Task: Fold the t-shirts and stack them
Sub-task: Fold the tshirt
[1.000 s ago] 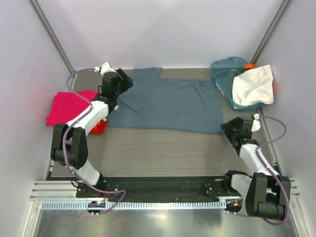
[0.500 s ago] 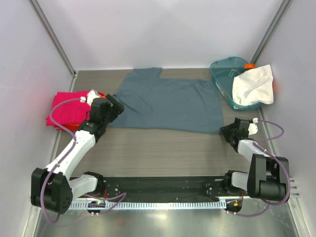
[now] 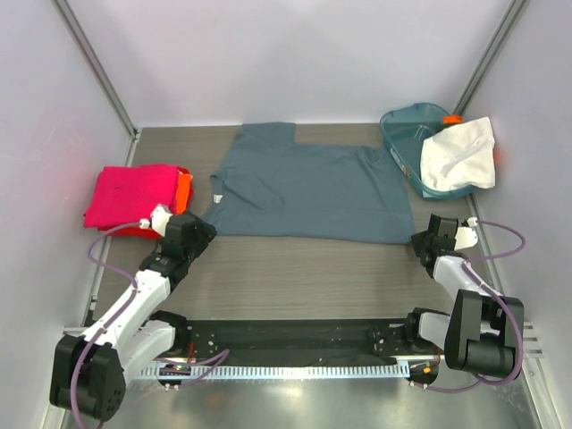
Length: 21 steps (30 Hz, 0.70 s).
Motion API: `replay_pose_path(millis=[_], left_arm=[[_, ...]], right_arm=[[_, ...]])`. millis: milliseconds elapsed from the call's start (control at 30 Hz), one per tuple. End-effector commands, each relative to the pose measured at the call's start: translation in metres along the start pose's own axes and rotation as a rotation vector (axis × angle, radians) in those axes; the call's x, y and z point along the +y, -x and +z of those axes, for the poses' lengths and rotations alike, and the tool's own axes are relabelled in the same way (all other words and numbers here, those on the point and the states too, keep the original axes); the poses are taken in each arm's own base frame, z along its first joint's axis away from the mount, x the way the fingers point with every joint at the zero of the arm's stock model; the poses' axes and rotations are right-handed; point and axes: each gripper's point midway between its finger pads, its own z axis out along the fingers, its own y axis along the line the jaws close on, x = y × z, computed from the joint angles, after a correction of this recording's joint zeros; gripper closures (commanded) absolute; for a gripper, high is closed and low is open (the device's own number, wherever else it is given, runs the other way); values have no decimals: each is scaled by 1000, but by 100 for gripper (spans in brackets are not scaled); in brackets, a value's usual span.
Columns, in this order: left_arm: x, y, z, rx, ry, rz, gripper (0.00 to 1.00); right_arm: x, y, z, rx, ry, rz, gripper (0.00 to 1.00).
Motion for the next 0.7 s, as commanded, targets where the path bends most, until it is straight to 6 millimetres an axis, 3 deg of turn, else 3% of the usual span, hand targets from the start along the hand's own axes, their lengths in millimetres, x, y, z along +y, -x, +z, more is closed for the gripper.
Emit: replay_pose_path(millis=[0, 133, 333, 500, 667], left_arm=[[1, 8, 4, -83, -21, -115, 32], [8, 4, 13, -113, -21, -170, 37], [-2, 2, 35, -116, -25, -172, 44], [6, 9, 49, -190, 10, -188, 54], [0, 14, 58, -210, 12, -197, 57]], right_arm=[[-15, 4, 2, -37, -54, -17, 99], [-12, 1, 6, -34, -17, -6, 99], [-9, -2, 6, -21, 3, -24, 99], [-5, 0, 4, -23, 24, -39, 99], [-4, 1, 2, -29, 30, -36, 99]])
